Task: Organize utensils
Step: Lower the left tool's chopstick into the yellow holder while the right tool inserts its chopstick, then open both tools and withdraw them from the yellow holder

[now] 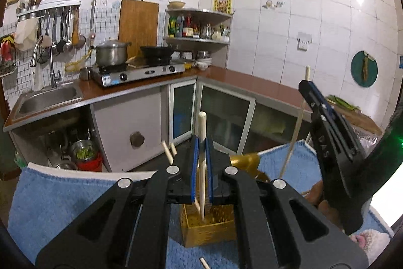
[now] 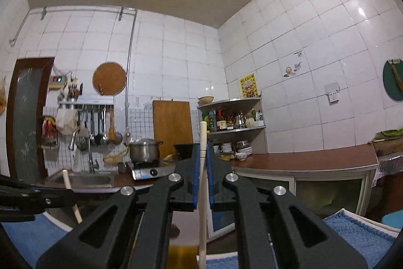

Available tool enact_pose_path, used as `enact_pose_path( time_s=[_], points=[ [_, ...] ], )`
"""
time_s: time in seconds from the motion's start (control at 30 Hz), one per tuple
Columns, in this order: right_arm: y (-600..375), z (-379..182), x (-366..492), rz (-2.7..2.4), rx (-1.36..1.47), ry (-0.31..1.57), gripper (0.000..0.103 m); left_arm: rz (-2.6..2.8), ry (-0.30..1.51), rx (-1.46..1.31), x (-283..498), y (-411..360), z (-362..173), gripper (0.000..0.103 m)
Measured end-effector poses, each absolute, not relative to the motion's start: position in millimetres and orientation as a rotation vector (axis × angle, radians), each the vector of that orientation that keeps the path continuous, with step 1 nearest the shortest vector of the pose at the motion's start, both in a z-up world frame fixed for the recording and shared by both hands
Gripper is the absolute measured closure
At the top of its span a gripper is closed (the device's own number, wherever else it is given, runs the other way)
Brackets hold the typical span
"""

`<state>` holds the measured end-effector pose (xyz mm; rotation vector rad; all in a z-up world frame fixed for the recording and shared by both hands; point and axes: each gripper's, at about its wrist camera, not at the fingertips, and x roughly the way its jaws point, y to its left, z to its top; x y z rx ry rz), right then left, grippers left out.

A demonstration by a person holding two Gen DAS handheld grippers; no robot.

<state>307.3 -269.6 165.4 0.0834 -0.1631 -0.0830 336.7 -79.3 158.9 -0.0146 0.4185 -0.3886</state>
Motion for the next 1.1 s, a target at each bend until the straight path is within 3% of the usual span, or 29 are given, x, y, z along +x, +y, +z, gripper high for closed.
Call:
enact_pose_path(
  time_s=[0.43,0.57,0.63,0.7,0.73,0.8,0.93,1.1],
  points=[
    [-269,123,300,-0.002,0.005,0.146,0.095,-0.344,0.580,-0.066,344,-66,93,0.095],
    [-278,120,294,0.010,0.025,0.224,0.094,-0.317,0.592,-0.089,332,-55,95,0.058],
    [-283,121,291,0.022,0.039,0.273,0.092,-0.306,0.591,-0.106,322,-47,99,0.047],
    [-286,119,287,0.027,0.051,0.306,0.072,-0.300,0.596,-0.114,311,-40,101,0.035],
    [-287,119,284,0.029,0.055,0.318,0.056,-0.294,0.598,-0.114,307,-36,102,0.033],
    [-289,119,270,0.036,0.053,0.319,0.053,-0.283,0.603,-0.115,298,-30,104,0.022],
    [-288,116,249,0.036,0.034,0.351,0.044,-0.242,0.616,-0.102,280,-17,102,0.012],
    [-289,94,232,-0.010,0.036,0.443,0.042,-0.205,0.672,-0.093,267,-8,79,0.006]
  ],
)
